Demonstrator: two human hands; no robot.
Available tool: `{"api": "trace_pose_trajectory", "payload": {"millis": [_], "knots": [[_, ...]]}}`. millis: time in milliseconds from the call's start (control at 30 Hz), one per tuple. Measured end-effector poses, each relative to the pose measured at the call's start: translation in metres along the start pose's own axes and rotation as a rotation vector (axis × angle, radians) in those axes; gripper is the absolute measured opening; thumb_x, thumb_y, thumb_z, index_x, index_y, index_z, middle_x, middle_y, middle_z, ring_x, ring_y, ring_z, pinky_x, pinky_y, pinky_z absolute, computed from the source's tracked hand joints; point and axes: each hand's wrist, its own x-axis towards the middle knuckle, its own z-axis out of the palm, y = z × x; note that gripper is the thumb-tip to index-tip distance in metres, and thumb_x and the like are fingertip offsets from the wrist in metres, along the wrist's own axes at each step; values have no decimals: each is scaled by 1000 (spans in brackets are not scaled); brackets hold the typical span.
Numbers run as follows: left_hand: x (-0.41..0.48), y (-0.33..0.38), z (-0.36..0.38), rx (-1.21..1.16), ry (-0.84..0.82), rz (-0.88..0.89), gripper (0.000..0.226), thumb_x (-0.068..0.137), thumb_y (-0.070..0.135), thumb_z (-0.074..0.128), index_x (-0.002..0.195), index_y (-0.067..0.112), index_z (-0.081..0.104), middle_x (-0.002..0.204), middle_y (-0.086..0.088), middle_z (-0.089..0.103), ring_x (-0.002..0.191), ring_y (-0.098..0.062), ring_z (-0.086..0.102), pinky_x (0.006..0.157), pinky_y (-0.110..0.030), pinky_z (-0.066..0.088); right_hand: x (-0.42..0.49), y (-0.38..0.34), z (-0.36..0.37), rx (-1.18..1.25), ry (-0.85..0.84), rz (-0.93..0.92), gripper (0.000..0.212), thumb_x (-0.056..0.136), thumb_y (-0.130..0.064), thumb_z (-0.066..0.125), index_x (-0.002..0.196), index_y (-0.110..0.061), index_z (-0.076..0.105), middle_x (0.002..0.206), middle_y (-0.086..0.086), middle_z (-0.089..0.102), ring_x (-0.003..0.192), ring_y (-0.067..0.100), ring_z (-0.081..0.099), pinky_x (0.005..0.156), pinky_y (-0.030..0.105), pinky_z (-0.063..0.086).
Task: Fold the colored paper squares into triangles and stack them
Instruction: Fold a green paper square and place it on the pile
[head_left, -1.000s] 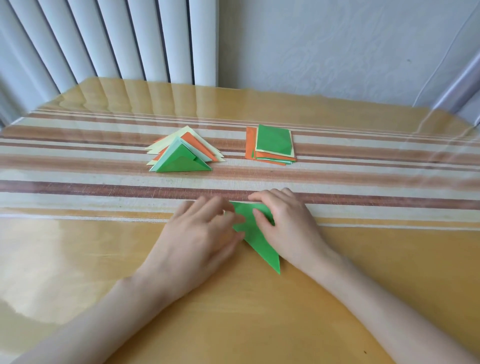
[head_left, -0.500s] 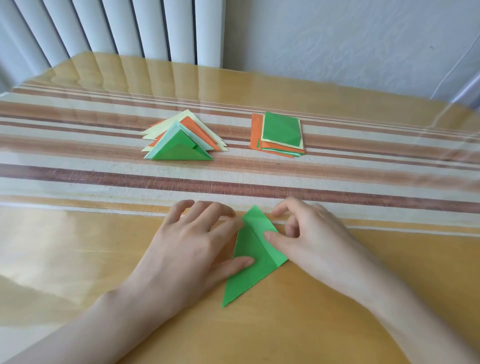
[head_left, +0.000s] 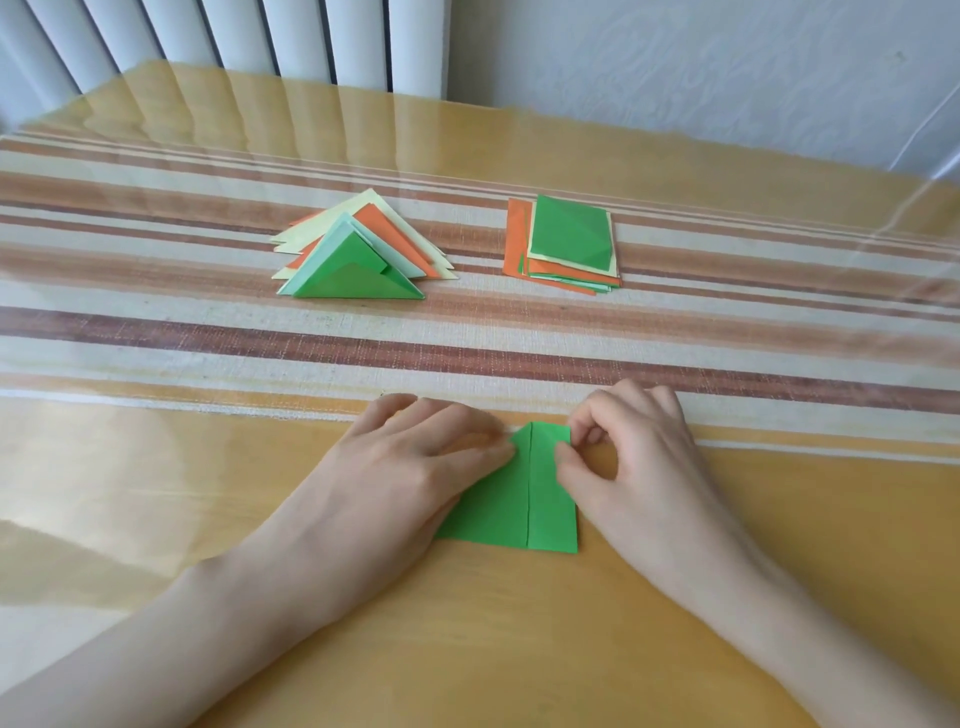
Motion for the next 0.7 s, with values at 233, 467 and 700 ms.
{"api": "trace_pose_trajectory", "payload": {"millis": [233, 467, 700], "knots": [[0, 4, 0, 1, -43, -16, 44, 90, 18, 35, 126, 15, 61, 119, -2, 60, 104, -24, 57, 89, -35, 38, -6, -1, 6, -118, 186, -143, 16, 85, -24, 56, 88, -13, 66, 89, -3, 57, 87, 20, 46, 76, 36, 41], [3, 6, 3, 38, -65, -36, 53, 82, 14, 33, 129, 12, 59, 116, -5, 58, 98, -28, 57, 85, -37, 36, -9, -3, 8, -280, 235, -300, 8, 85, -14, 64, 82, -11, 70, 87, -1, 61, 86, 24, 50, 72, 36, 38], [3, 8, 2, 27, -66, -48, 51, 85, 15, 33, 128, 12, 60, 115, -5, 59, 98, -27, 56, 85, -35, 36, -12, 0, 9, -330, 244, -351, 8, 83, -6, 67, 86, -9, 74, 84, 1, 62, 85, 24, 50, 71, 35, 36]]}}
